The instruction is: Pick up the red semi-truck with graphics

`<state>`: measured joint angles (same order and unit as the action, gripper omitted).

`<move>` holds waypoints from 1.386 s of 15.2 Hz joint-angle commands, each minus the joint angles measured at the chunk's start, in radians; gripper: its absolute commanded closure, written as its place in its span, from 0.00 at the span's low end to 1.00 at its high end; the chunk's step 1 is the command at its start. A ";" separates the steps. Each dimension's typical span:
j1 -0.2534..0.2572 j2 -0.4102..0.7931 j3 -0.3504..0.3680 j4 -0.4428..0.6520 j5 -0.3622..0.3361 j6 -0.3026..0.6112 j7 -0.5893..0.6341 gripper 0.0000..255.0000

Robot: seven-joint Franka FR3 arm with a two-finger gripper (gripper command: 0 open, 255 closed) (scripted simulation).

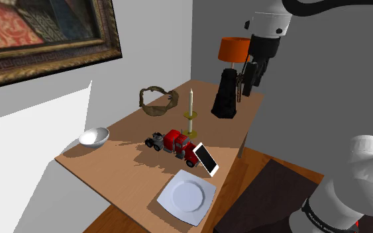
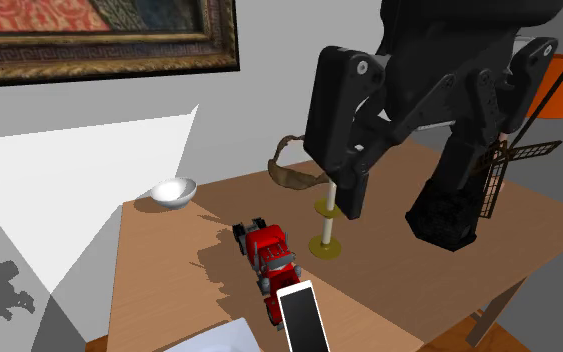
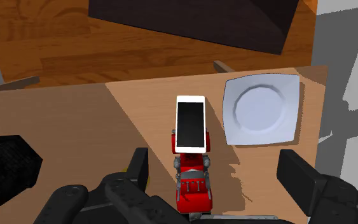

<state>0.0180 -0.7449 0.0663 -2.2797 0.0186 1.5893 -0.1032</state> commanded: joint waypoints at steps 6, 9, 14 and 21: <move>-0.030 0.123 0.075 -0.023 0.034 0.146 0.169 0.00; -0.050 0.212 0.116 -0.018 0.043 0.229 0.269 0.00; -0.085 0.381 0.177 0.022 0.036 0.357 0.439 0.00; -0.125 0.646 0.231 0.135 -0.028 0.497 0.684 0.00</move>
<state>-0.1041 -0.1460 0.2870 -2.1691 0.0038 2.0655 0.5345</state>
